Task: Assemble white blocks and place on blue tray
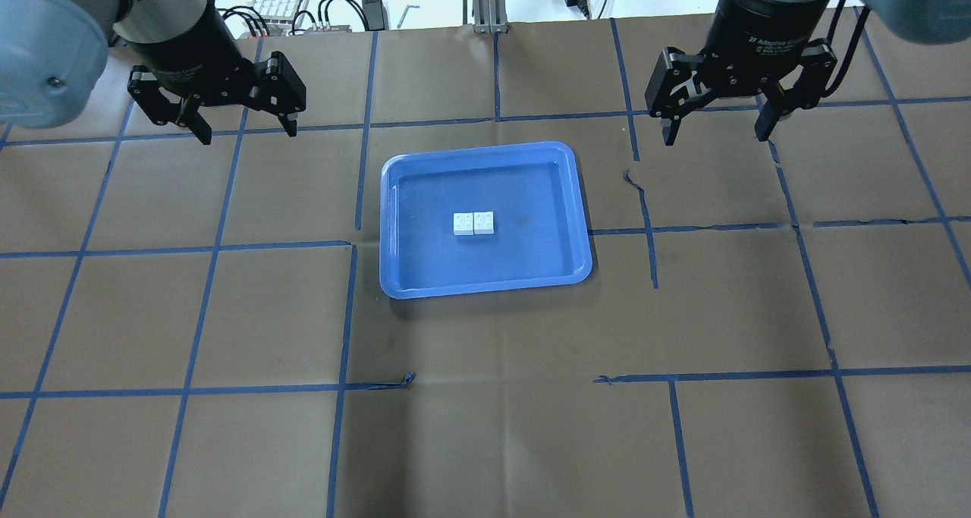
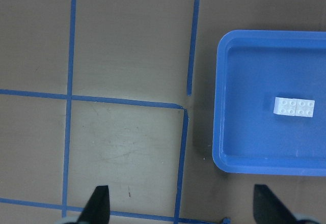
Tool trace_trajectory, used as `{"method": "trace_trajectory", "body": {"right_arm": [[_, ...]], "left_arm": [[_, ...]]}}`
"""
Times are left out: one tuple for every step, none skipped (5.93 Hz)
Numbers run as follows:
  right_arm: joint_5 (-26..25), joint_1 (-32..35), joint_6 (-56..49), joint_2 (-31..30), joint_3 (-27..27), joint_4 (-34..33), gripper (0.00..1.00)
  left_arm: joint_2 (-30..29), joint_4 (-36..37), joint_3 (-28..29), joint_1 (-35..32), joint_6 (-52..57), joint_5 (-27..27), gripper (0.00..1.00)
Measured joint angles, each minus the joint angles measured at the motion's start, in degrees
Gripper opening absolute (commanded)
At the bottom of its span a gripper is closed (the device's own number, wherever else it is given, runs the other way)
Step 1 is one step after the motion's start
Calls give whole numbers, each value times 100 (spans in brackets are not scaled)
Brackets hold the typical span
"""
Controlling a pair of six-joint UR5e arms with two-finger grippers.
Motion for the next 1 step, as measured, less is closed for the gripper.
{"method": "trace_trajectory", "body": {"right_arm": [[-3, -13, 3, 0, 9, -10, 100]], "left_arm": [[4, 4, 0, 0, 0, 0, 99]]}}
